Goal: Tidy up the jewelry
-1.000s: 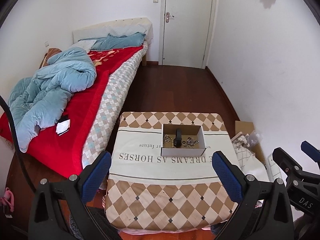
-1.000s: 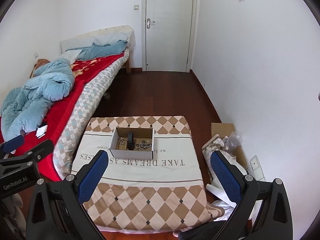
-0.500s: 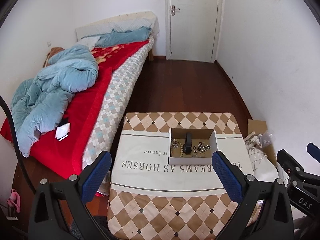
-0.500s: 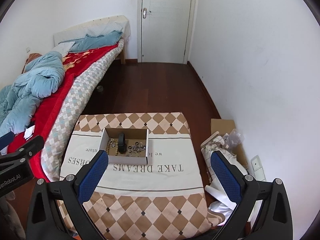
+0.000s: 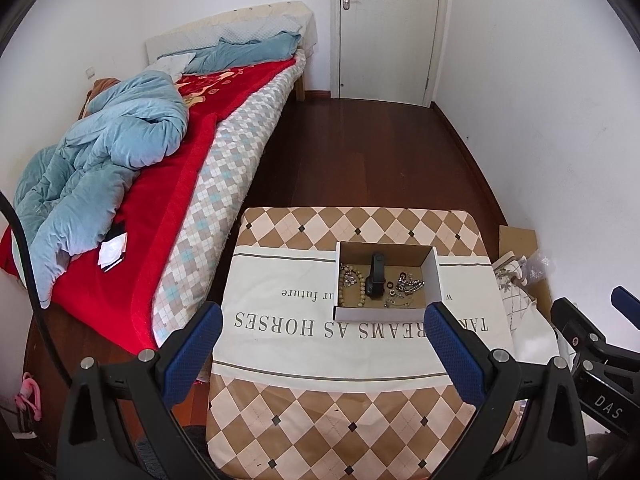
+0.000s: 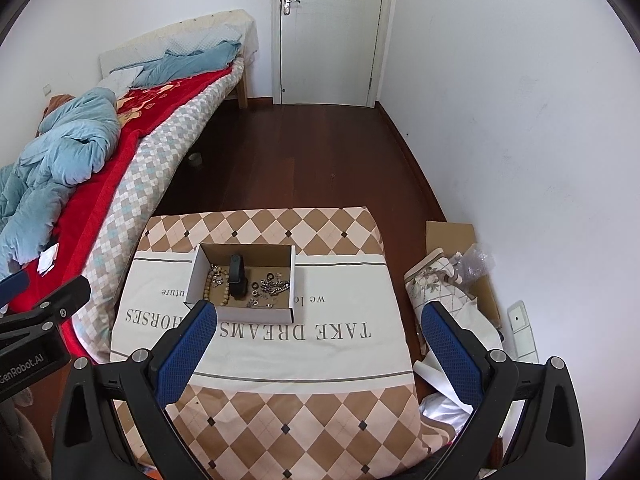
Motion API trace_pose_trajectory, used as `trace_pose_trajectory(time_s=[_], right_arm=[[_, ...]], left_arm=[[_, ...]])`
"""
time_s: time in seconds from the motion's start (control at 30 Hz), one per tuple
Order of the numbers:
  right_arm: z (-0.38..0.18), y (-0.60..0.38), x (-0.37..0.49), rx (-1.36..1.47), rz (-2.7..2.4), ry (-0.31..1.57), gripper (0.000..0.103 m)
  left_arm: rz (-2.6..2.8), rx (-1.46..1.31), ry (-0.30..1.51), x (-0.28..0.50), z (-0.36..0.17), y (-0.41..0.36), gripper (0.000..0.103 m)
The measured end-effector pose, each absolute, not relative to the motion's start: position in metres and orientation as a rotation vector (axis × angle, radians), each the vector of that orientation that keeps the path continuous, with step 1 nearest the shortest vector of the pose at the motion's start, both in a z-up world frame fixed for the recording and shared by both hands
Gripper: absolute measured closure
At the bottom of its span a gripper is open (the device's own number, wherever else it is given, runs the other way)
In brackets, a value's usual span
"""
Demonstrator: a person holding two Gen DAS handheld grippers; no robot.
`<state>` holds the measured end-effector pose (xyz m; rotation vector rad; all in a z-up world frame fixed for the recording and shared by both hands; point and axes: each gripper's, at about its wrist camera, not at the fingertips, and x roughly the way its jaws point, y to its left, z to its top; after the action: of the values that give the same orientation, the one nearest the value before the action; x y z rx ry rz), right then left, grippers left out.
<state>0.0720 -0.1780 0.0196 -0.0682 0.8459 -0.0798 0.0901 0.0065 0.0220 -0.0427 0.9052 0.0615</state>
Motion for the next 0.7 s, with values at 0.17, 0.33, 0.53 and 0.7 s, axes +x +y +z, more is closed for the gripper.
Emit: trace_pose_trajectory(time_s=[0.17, 0.33, 0.53, 0.7], right_arm=[[0.02, -0.172, 0.073, -0.077, -0.072, 0.846, 0.0], [0.02, -0.169, 0.072, -0.081, -0.064, 0.849, 0.0], [0.021, -0.166, 0.07, -0.084, -0.057, 0.849, 0.0], [0.022, -0.166, 0.07, -0.083, -0.054, 0.851, 0.0]], left_arm=[[0.062, -0.043, 0.9, 0.091, 0.023, 0.008, 0.0], [0.069, -0.039, 0.892, 0.089, 0.026, 0.008, 0.0], [0.074, -0.031, 0.89, 0.087, 0.026, 0.007, 0.0], [0.072, -0.028, 0.893, 0.084, 0.025, 0.007, 0.0]])
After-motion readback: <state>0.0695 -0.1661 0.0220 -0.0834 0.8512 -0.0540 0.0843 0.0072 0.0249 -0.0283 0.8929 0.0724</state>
